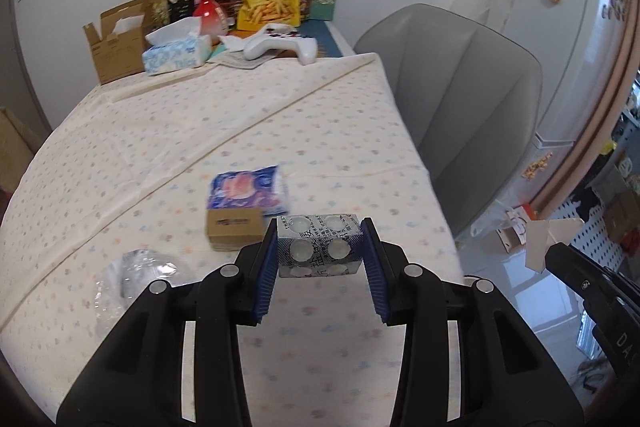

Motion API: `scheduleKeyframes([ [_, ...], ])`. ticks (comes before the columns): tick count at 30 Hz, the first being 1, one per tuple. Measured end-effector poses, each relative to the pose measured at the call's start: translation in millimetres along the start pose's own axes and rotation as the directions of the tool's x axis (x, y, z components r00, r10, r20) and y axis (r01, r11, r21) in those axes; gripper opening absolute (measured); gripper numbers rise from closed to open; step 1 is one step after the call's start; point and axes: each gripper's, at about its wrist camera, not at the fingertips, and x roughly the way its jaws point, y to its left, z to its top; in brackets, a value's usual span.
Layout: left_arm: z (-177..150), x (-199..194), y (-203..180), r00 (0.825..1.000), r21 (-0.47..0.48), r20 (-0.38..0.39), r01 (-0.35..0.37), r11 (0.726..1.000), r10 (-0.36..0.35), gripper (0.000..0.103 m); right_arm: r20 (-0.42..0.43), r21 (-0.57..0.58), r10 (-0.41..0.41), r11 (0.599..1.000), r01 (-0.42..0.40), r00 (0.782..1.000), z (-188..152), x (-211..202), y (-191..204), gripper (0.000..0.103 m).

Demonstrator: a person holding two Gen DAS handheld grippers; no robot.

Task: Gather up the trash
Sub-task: 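Carry the wrapper and blister pack over to the white trash bin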

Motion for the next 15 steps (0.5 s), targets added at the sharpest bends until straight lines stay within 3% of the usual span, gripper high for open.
scheduleKeyframes([
  [15, 2.8, 2.5, -97.6, 0.995, 0.126, 0.005, 0.097, 0.987, -0.099, 0.04, 0.039, 0.096, -0.111, 0.99, 0.107, 0.993, 1.1, -33.0, -82.7, 0.002],
])
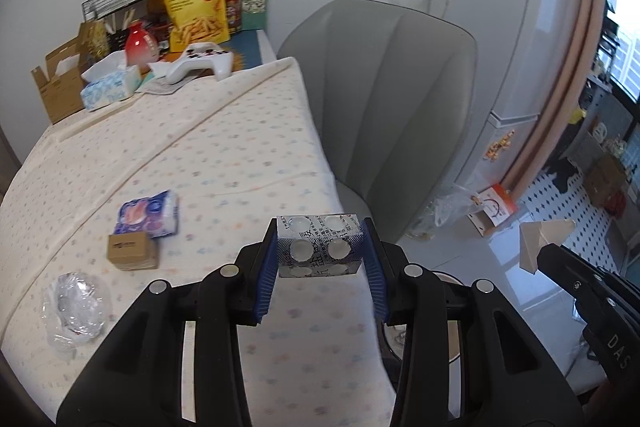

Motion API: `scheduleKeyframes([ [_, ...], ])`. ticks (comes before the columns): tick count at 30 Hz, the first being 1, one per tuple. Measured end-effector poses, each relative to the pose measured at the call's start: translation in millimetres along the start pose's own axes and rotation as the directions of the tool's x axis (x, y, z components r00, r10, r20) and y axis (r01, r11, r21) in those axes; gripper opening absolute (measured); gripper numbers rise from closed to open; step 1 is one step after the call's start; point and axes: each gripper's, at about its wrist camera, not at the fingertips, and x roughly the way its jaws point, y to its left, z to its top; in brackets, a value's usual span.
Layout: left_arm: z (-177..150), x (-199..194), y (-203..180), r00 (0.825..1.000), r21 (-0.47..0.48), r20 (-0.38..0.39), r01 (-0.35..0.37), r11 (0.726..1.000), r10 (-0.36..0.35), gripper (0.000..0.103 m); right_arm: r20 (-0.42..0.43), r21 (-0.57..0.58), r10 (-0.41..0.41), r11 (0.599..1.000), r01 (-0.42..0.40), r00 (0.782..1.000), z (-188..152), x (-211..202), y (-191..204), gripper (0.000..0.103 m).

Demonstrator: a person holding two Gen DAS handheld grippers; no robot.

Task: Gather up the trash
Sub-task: 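Carry the wrapper and blister pack over to the white trash bin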

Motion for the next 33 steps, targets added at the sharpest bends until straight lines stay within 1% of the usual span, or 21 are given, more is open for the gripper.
scheduleKeyframes([
  [6, 0.3, 13.1, -35.4, 0.999, 0.048, -0.02, 0.036, 0.998, -0.035, 0.04, -0.001, 0.043, -0.061, 0.997, 0.061, 0.998, 0.8, -2.2, -35.6, 0.002],
  [16, -5.2, 43.9, -89.2, 0.996, 0.126, -0.072, 0.07, 0.99, -0.061, 0.04, -0.014, 0.094, -0.167, 0.981, 0.168, 0.986, -3.2, 4.3, -87.0, 0.002],
  [24, -14.0, 69.9, -111.7, 0.99, 0.158, -0.126, 0.079, 0.984, -0.059, 0.04, -0.066, 0.125, -0.19, 0.972, 0.197, 0.98, -10.9, 29.2, -115.8, 0.002],
  [33, -15.8, 89.4, -114.0, 0.986, 0.167, -0.163, 0.069, 0.984, -0.041, 0.04, -0.117, 0.148, -0.186, 0.968, 0.202, 0.976, -17.6, 60.1, -127.0, 0.002],
])
